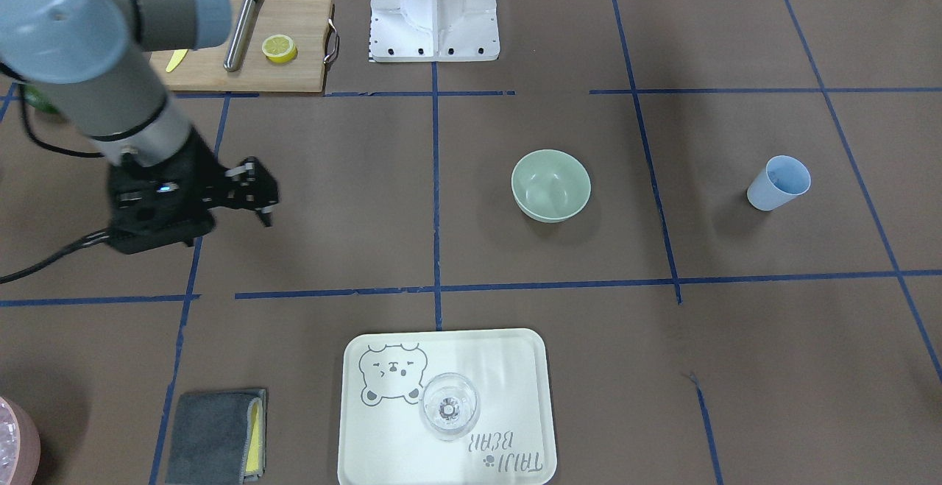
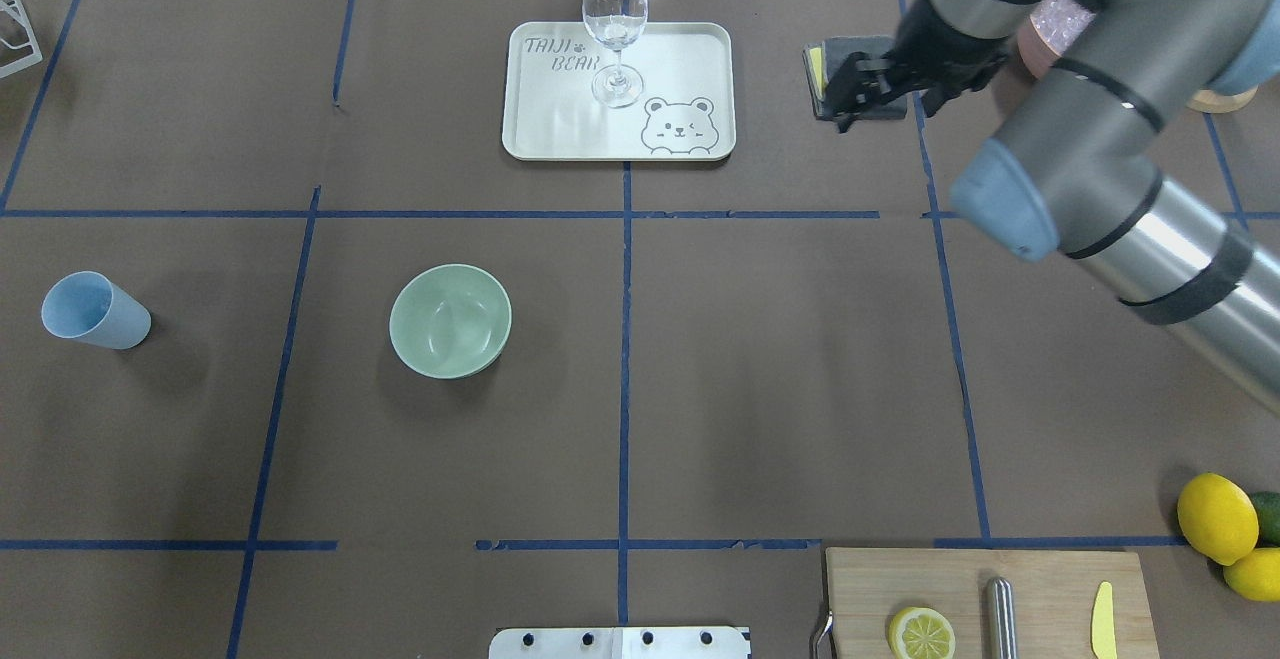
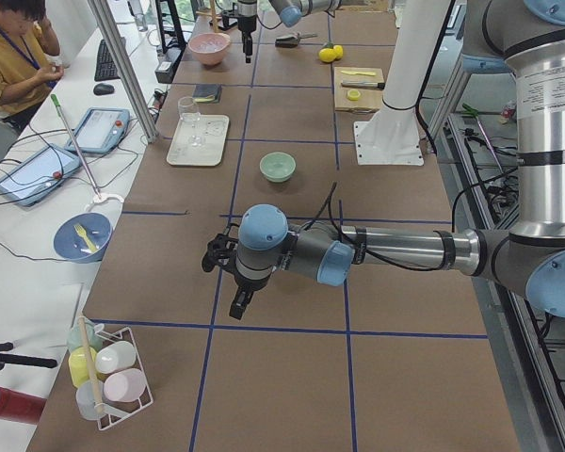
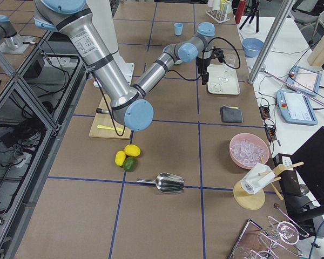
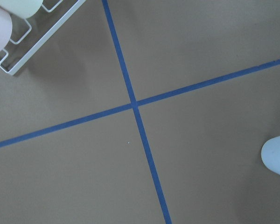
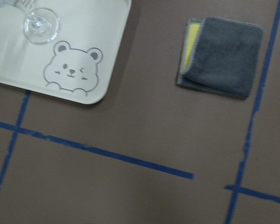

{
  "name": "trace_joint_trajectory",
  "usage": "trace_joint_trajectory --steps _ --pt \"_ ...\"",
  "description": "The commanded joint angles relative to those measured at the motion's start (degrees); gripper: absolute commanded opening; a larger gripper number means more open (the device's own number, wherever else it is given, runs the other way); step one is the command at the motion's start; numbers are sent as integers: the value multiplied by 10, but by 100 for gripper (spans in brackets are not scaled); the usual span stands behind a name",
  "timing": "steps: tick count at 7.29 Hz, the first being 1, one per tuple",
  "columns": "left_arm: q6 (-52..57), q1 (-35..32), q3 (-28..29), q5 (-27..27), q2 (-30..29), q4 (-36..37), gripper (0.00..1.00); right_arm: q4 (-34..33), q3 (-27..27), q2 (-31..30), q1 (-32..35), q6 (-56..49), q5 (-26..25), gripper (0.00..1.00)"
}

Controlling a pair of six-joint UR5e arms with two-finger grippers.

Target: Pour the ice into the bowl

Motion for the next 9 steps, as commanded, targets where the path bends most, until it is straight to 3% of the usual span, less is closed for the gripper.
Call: trace_joint_trajectory --steps 1,3,4,5,6,8,9 --pt "-2 0 4 -1 -31 -5 100 -1 -10 -131 135 -256 19 100" --pt "1 -1 -15 -6 -42 -25 100 10 -3 -237 209 -313 37 100" --pt "1 -1 -3 -3 -51 -121 100 12 3 -246 232 -316 69 100" --pt "-15 0 20 -5 -51 -218 100 12 7 -256 234 -317 69 100" --pt "-111 6 22 -7 -51 -274 100 13 6 -260 234 -316 67 100" --pt "-255 94 6 5 -29 -369 100 16 4 -263 234 -314 66 100" --pt "-302 125 -43 35 37 -397 100 16 4 -267 234 -313 65 100"
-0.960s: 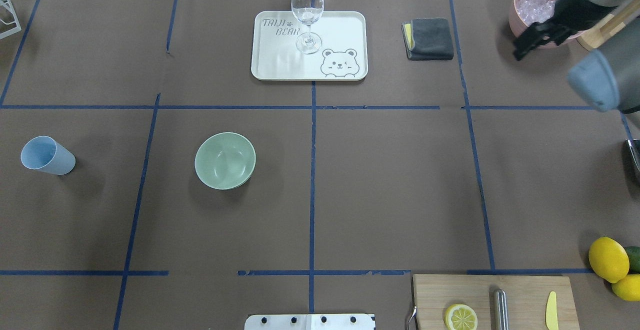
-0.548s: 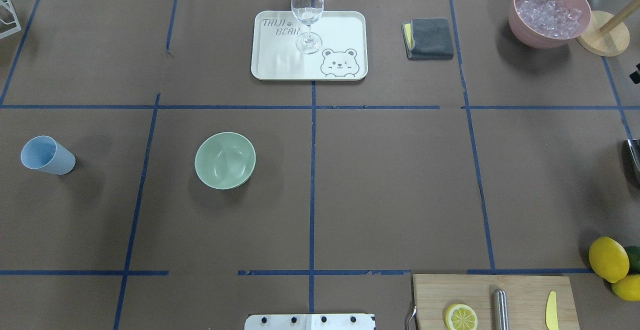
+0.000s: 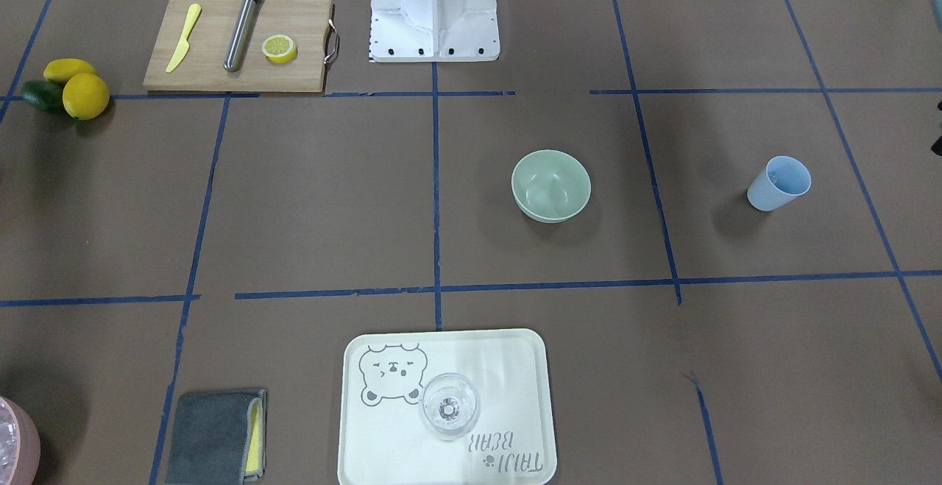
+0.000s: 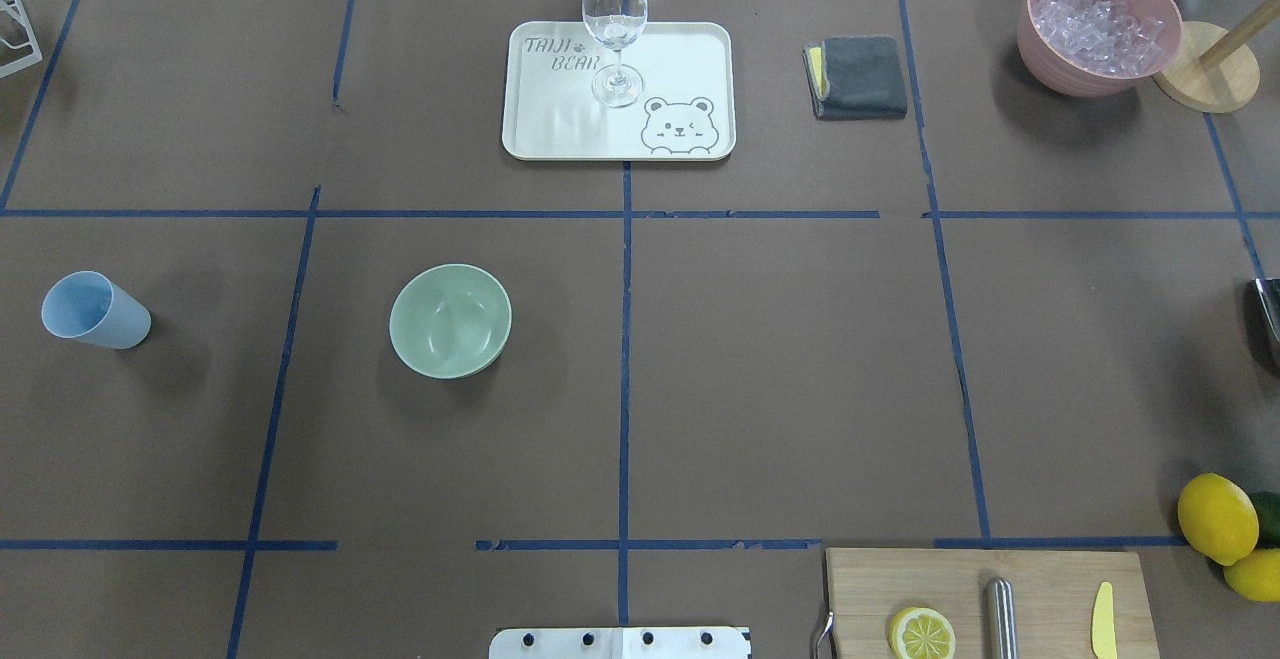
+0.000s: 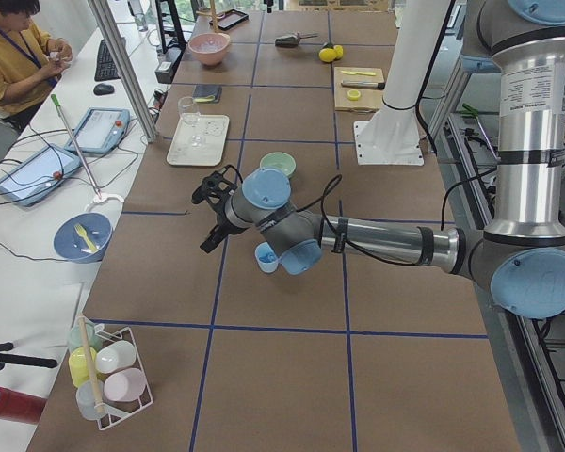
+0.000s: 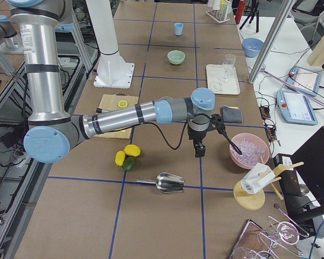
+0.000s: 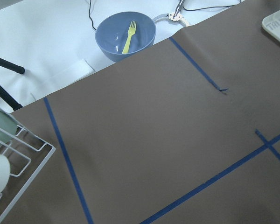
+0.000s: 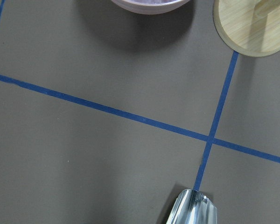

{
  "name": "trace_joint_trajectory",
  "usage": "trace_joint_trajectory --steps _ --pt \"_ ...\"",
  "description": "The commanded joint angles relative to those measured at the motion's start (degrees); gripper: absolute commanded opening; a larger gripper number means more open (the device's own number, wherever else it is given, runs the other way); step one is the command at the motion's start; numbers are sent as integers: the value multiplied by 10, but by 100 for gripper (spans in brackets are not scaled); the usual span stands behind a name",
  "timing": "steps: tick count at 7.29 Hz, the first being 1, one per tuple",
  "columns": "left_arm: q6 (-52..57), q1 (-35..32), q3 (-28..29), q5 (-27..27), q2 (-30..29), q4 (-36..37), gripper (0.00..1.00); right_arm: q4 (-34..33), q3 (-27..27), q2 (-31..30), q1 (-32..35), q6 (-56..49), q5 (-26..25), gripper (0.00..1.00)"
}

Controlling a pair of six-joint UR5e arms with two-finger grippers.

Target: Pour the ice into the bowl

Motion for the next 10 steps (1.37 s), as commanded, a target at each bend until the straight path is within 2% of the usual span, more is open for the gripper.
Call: trace_joint_trajectory --steps 1,2,4,5,7,8,10 --pt "-139 88 -81 55 102 -63 100 0 -1 -6 0 1 -1 100" --pt "-186 139 -93 132 144 -93 100 0 2 -9 0 4 -1 100" --pt "-286 229 -93 250 187 -125 100 0 4 -11 -1 5 -1 100" --pt "-364 306 -92 320 193 -136 100 1 5 -15 0 4 -1 100" --pt "-469 439 -91 425 194 -135 100 1 4 -16 0 3 -1 100" --pt "-489 479 -87 458 194 -135 100 1 4 -16 0 2 -1 100" --pt "-487 515 -54 525 194 -136 100 1 4 -16 0 2 -1 100"
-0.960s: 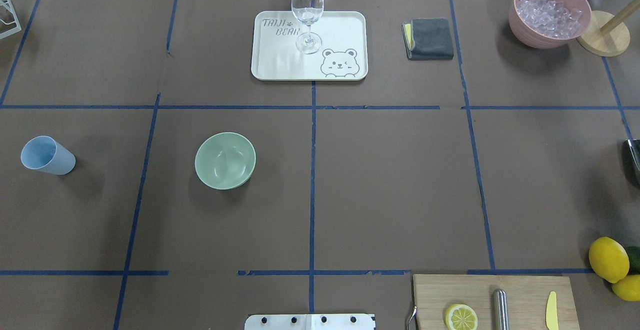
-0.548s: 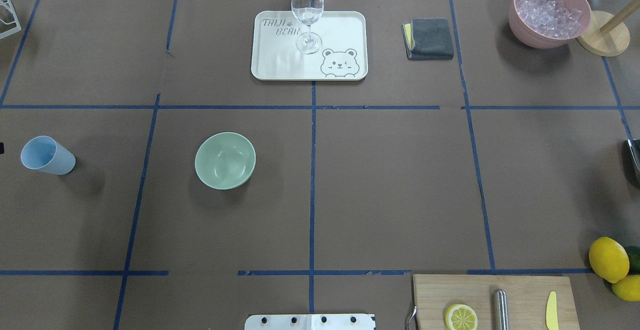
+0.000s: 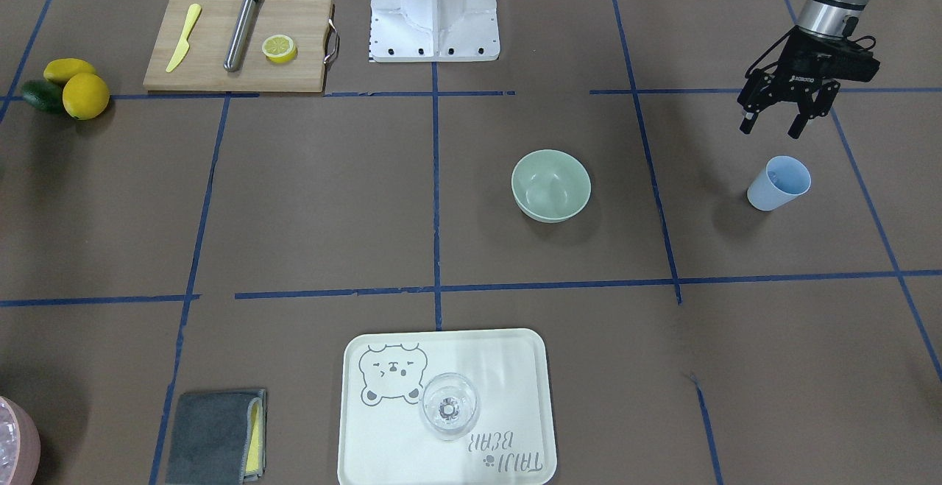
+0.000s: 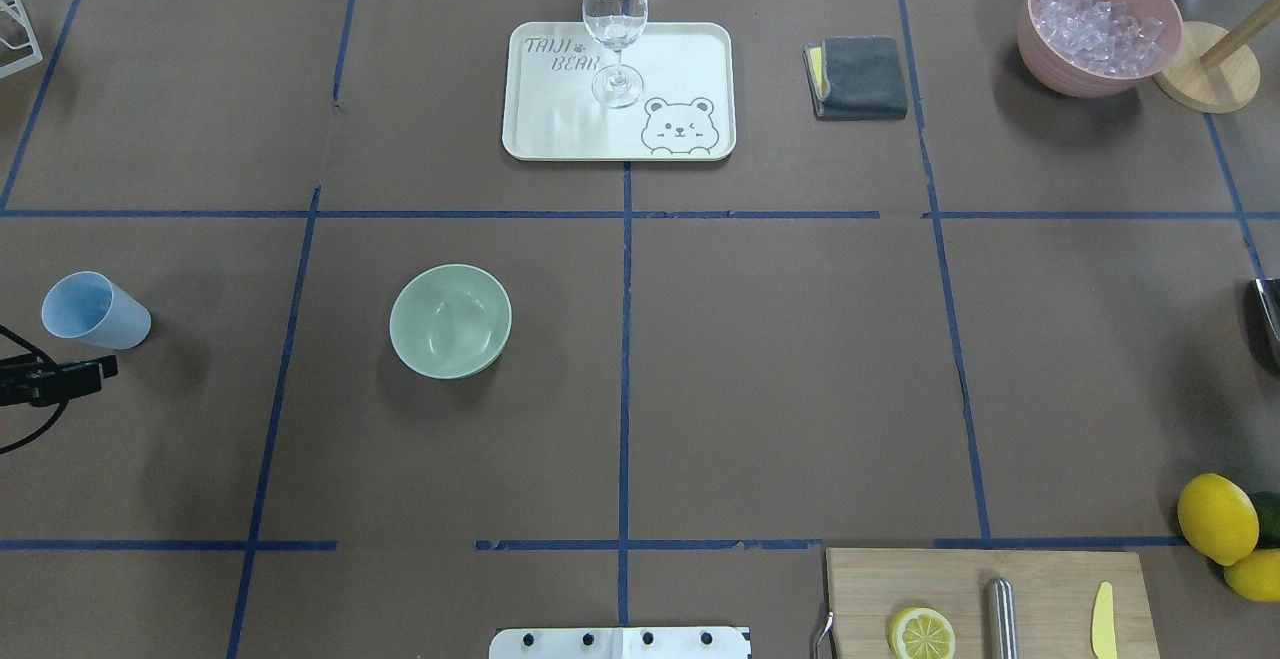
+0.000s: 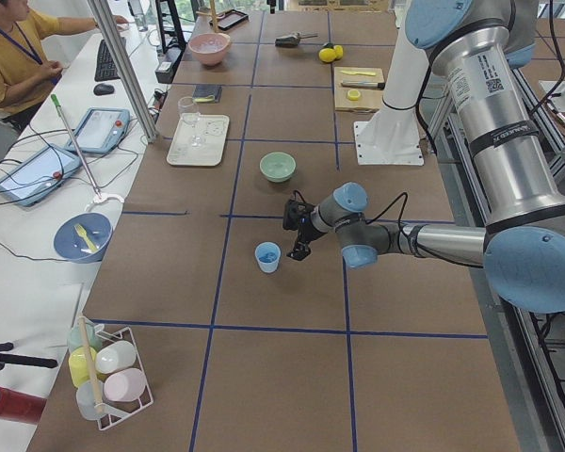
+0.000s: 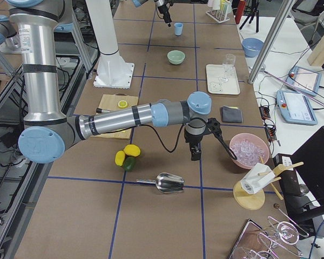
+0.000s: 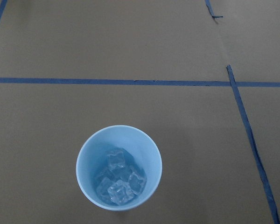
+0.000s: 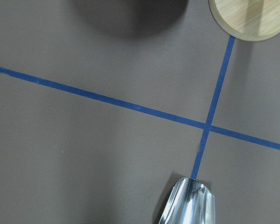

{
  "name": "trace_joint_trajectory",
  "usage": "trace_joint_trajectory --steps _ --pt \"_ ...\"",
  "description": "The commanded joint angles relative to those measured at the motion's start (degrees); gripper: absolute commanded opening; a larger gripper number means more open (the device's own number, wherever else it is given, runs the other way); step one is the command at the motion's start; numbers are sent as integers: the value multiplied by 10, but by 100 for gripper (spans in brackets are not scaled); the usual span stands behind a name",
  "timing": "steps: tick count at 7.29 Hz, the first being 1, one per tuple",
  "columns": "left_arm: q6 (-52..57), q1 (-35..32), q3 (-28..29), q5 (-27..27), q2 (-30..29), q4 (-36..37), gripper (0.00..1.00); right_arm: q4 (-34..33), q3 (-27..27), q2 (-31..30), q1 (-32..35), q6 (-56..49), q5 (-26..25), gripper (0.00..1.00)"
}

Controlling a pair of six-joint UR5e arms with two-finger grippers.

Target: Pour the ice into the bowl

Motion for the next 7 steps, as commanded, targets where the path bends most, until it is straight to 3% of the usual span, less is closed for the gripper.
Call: trace_joint_trajectory --steps 1,4,7 --pt "-5 27 32 50 -2 -2 100 0 0 0 0 1 0 100" --pt "-2 27 92 67 -59 -2 99 0 -2 0 0 1 0 100" --pt "1 27 103 66 -67 -3 96 0 -1 1 0 1 0 100"
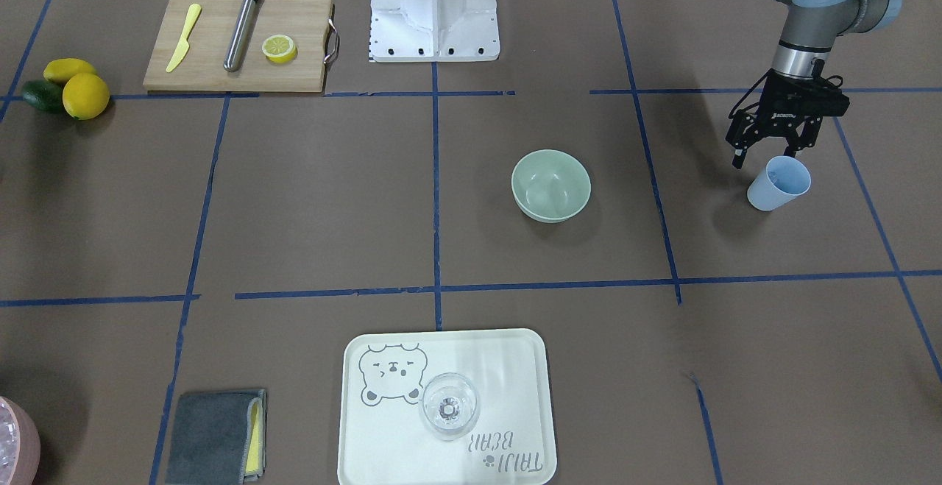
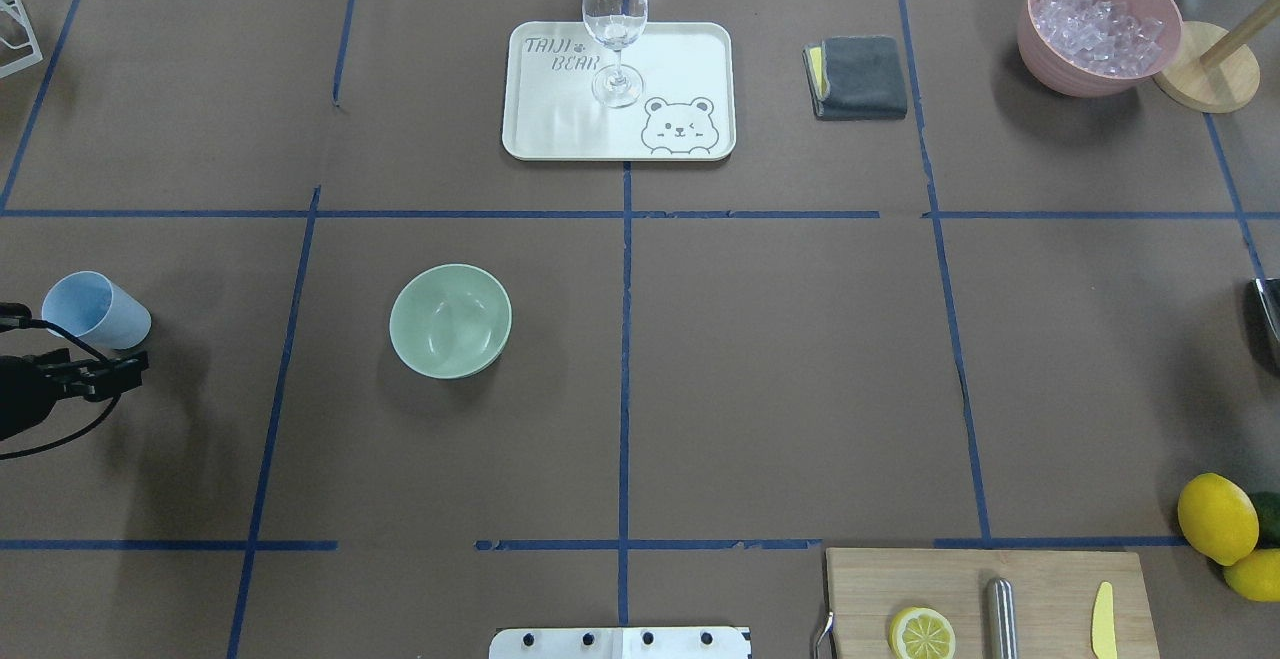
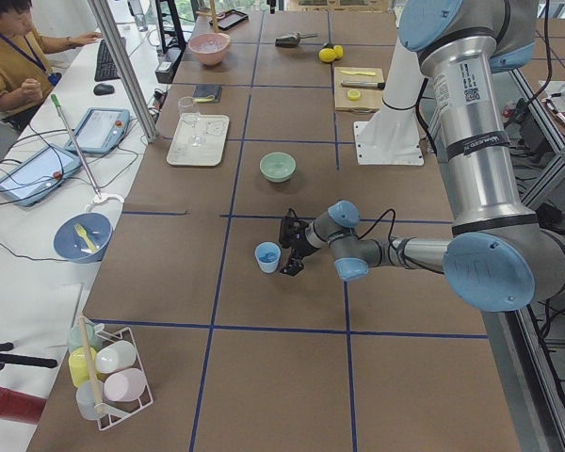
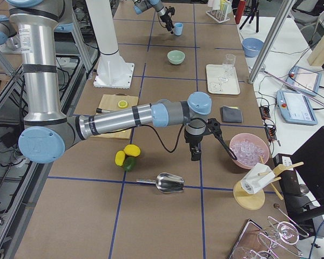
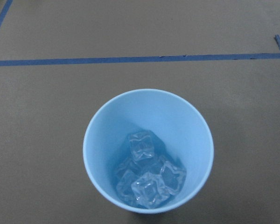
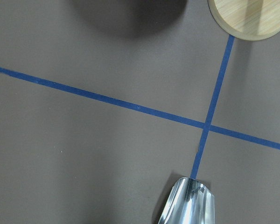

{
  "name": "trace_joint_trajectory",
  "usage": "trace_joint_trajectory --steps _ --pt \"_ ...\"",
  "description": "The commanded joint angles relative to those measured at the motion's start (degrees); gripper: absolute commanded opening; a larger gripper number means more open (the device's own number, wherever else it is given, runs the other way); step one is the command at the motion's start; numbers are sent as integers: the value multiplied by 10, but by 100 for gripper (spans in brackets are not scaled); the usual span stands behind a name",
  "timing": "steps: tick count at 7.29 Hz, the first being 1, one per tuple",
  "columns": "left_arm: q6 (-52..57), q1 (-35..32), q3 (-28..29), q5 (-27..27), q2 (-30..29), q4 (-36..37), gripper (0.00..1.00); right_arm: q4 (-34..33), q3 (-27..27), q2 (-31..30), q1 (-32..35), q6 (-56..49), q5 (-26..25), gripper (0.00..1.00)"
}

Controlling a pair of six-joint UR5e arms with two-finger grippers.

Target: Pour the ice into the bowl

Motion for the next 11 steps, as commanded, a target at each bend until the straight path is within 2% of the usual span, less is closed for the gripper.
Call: trace_joint_trajectory --steps 1,4,5,7,8,11 --pt "1 -1 5 0 -3 -2 95 0 -1 0 -1 1 1 100" --pt "0 -9 14 6 -3 -9 94 0 1 1 -1 1 0 100" --pt "1 -8 15 38 -4 -14 94 0 2 1 -1 1 0 100" --pt "0 -10 26 51 -18 -17 95 0 3 1 0 0 0 100" --pt "1 -10 39 70 -32 -17 99 0 2 1 0 -1 0 100" --pt "0 -10 55 73 -40 -27 99 0 2 2 0 0 0 100"
